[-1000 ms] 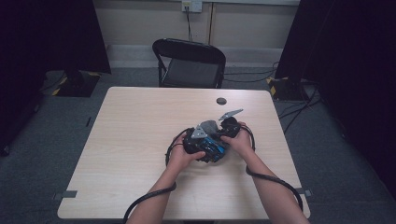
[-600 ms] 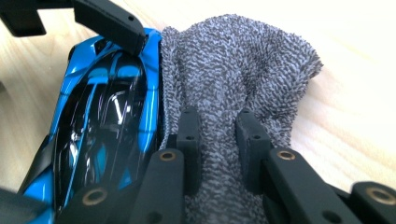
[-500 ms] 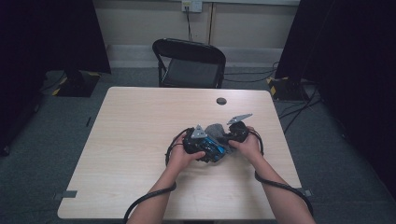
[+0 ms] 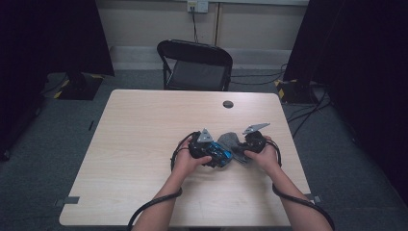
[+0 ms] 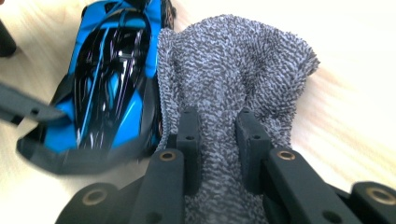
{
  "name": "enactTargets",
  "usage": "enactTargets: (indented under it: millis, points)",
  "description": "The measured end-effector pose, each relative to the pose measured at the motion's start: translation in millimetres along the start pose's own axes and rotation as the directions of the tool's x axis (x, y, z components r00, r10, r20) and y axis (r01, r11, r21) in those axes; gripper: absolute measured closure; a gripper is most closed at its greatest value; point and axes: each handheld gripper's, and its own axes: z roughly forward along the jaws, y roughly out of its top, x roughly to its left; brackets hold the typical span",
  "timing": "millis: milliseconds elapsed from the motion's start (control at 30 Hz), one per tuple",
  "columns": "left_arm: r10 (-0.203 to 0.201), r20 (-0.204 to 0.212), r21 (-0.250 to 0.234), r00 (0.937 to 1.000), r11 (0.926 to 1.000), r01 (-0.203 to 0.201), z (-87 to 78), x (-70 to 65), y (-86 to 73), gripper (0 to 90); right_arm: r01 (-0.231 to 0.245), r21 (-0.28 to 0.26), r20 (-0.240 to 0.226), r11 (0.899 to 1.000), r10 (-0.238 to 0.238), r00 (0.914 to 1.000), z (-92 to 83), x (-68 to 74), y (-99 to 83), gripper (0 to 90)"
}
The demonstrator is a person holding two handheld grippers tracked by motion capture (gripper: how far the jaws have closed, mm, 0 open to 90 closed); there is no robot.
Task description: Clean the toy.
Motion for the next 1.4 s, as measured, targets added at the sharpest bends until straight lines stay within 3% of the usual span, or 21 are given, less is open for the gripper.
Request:
enactTargets:
  millis: [300,700,800,867,933,1133,1400]
  points:
    - [-0.001,0.000,0.008,1.0000,1.0000,0.001,0.3,-0.5,1.2,0.9,-0.018,-0.017,-0.001,1.000,0.018,0.9998,-18.6,0.9,-21.5,74.5]
    - [-0.002,-0.002,0.040,1.0000,0.9992,0.002,0.2,-1.3,5.5,1.0,-0.036,-0.001,0.035,0.999,0.036,0.9987,-39.0,-2.9,-31.4,74.5]
    - [0.018,0.018,0.042,0.9997,0.9989,-0.019,-1.5,-2.1,9.7,7.9,-0.037,-0.011,0.040,0.999,0.038,0.9985,-46.0,-3.4,-29.5,74.5]
    - [0.024,0.033,0.030,0.9992,0.9993,-0.025,-3.5,-2.3,12.7,18.7,-0.032,-0.018,0.042,0.999,0.032,0.9986,-49.3,-3.0,-26.7,74.5]
    - [0.010,0.046,0.035,0.9989,0.9993,-0.011,-5.4,-2.9,15.0,18.7,-0.026,-0.033,0.043,0.999,0.027,0.9987,-55.3,-2.1,-19.9,74.5]
    - [-0.007,0.065,0.027,0.9979,0.9996,0.006,-25.1,-4.4,17.0,20.0,-0.013,-0.062,0.047,0.998,0.015,0.9988,-66.0,2.8,-6.0,74.5]
    - [-0.038,0.034,0.016,0.9987,0.9992,0.037,-75.0,2.8,4.9,19.3,0.039,-0.097,0.017,0.995,-0.037,0.9992,-68.5,26.4,25.3,74.4]
